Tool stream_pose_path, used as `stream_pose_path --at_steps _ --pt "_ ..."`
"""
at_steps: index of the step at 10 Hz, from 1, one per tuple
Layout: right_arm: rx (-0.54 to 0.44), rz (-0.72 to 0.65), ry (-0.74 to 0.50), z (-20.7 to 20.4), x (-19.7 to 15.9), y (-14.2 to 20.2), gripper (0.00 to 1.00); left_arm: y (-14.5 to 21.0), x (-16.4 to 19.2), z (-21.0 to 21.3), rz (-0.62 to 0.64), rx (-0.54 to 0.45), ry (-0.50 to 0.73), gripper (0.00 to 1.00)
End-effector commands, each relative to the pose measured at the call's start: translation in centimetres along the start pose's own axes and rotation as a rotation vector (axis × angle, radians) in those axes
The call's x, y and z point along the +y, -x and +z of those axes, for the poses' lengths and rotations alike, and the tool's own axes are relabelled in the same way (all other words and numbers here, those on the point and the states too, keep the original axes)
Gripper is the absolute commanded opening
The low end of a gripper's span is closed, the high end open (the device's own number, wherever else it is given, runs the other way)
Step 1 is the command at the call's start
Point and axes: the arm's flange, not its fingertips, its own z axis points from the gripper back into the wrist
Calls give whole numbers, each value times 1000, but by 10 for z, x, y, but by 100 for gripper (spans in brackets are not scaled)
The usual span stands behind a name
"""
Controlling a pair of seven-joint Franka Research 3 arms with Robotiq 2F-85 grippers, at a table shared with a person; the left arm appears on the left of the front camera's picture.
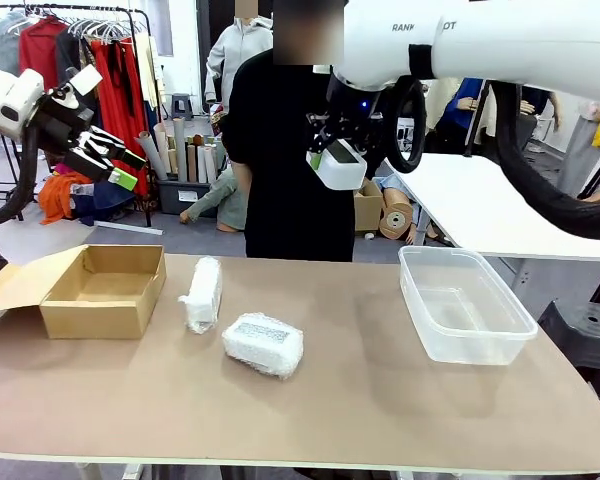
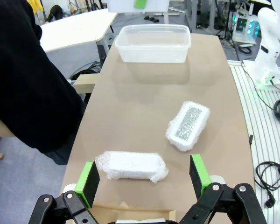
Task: Separate and place wrapped and unwrapped clocks.
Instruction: Pick up the Digital clock indicated by the person.
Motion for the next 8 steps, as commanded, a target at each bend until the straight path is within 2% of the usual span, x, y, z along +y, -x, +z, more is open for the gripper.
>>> stream_pose_path --at_steps 1,3,4,8 --pt "-25 21 -10 12 -3 2 18 -2 -1 1 -2 -2 -7 100" --pt "-51 15 -12 18 -4 2 18 -2 -1 1 -2 -2 -7 100" --pt "-16 0 -2 10 0 0 18 -2 -1 1 -2 -2 -7 100" --pt "-16 0 -2 10 0 0 18 -2 -1 1 -2 -2 -7 100"
